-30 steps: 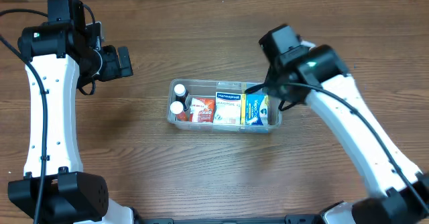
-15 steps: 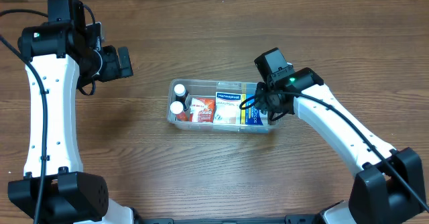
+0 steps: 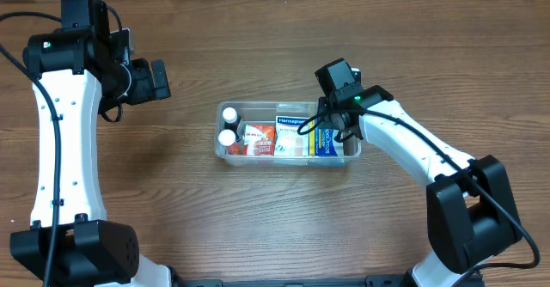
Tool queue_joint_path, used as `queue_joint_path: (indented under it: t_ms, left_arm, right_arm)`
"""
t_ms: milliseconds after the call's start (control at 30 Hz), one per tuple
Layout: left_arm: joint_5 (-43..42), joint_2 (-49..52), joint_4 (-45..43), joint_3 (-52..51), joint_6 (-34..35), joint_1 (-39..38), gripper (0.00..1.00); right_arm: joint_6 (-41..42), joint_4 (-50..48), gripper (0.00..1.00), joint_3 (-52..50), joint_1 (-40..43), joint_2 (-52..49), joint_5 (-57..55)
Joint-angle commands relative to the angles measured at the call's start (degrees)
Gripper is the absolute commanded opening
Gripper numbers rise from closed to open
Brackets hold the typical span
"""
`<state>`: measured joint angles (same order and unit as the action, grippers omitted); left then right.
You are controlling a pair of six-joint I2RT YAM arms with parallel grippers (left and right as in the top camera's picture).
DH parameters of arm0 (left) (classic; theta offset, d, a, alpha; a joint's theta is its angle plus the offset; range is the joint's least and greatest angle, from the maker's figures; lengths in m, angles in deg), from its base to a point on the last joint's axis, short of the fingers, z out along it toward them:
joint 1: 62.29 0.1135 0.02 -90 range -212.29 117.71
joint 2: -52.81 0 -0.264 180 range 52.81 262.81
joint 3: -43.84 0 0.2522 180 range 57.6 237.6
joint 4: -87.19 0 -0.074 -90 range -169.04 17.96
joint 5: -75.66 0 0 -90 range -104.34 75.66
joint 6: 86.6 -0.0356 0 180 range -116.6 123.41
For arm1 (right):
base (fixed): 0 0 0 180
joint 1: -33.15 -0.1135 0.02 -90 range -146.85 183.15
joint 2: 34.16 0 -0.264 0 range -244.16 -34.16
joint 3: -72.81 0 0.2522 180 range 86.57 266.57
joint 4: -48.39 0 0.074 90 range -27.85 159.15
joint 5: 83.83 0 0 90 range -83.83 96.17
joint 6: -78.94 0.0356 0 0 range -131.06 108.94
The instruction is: Pack container
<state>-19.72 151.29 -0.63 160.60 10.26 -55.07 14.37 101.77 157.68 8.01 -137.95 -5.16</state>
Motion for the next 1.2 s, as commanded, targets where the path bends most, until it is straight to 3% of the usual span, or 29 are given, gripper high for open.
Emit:
queue_joint_path:
  t_ms: [0, 167, 300, 333, 400, 433, 500, 633, 833, 1000, 1167]
  left_arm:
    - [-0.17, 0.20, 0.02, 0.24, -0.46, -0.13, 1.00]
    - [-0.20, 0.20, 0.00, 0.24, -0.46, -0.13, 1.00]
    - [-0.46, 0.20, -0.46, 0.24, -0.50, -0.13, 1.00]
    - [-0.76, 0.20, -0.70, 0.24, -0.68, -0.17, 1.00]
    - [-2.03, 0.02, -2.01, 0.24, -1.33, -1.01, 1.00]
    - [-2.40, -0.02, -3.54, 0.24, -1.33, -2.54, 1.00]
    - [-1.14, -0.02, -6.51, 0.24, -1.84, -6.14, 1.00]
    - [4.42, 0.04, -10.91, 0.24, -1.66, -11.76, 1.00]
    - [0.81, -4.92, -3.21, 0.24, -3.10, -11.37, 1.00]
    - [3.04, -21.55, -4.26, -3.28, -3.15, -14.86, 1.00]
    - [7.52, -51.78, -12.41, -29.24, -0.39, -15.52, 1.00]
  right_arm:
    - [-0.42, -1.27, 0.06, 0.09, 0.15, 0.42, -3.89]
    - [-0.42, 0.00, 0.04, 0.33, 0.09, 0.92, -3.41]
    - [-0.44, 6.05, 0.05, 4.42, 0.09, 8.70, -1.90]
    - [-0.46, 7.28, 0.11, 5.51, 0.09, 11.15, -1.95]
    - [-5.11, 7.63, 0.65, 6.56, 0.79, 16.52, -2.16]
    - [-5.77, 6.36, 0.87, 6.56, 1.99, 18.95, -2.10]
    - [-5.79, 5.46, 1.00, 6.56, 5.09, 20.46, -0.48]
    - [-7.52, 4.98, 1.00, 6.56, 16.70, 19.91, 9.16]
    - [-5.64, 15.56, 1.00, 6.05, 18.73, 27.74, 5.62]
    - [-5.92, 14.40, 1.00, -2.23, 18.21, 44.09, 3.74]
    - [-7.69, 13.68, 1.00, -14.97, 17.11, 60.37, 3.89]
